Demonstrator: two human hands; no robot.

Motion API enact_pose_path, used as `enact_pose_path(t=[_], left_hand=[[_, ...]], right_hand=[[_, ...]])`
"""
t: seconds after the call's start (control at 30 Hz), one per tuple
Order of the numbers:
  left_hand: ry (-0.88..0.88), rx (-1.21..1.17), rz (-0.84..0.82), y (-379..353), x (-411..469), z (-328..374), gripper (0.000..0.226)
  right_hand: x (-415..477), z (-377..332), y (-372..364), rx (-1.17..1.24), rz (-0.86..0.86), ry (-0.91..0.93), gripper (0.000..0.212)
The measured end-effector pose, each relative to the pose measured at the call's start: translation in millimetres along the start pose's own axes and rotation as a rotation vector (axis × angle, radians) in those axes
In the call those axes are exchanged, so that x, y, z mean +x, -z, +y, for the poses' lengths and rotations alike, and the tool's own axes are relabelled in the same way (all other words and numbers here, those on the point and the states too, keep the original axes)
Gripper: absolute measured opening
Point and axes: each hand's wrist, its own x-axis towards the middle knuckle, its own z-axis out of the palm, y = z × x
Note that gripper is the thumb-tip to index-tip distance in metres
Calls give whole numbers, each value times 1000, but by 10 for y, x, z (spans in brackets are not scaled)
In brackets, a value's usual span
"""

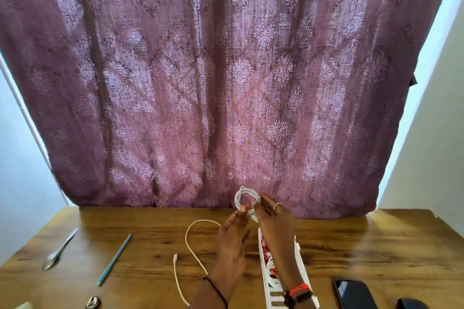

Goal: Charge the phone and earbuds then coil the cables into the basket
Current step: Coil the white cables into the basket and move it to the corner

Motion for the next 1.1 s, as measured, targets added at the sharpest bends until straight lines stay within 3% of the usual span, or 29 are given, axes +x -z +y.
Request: enact_pose_path(t=[0.1,0.33,0.47,0.6,0.8,0.93,1.1], left_hand=[[31,13,-5,10,-4,-26,16],[108,46,19,-20,-11,-90,23],[127,86,17,-31,26,-52,30],[140,135,16,-11,60,-15,25],[279,-29,-29,62,66,39,17],[329,-71,-25,126,112,113,17],[320,-75,-58,198,157,118,11]], right_hand=[[-32,35,-12,-43,30,23,32],[-64,79,-42,-32,105,-19,9],[-45,73,-23,20,124,-52,12],[-22,63,13,69,59,-63,10],[2,33,75,240,-154,-1,31],[28,32,124,268,-345,-26,34],[40,-40,229,353,-407,-79,40]])
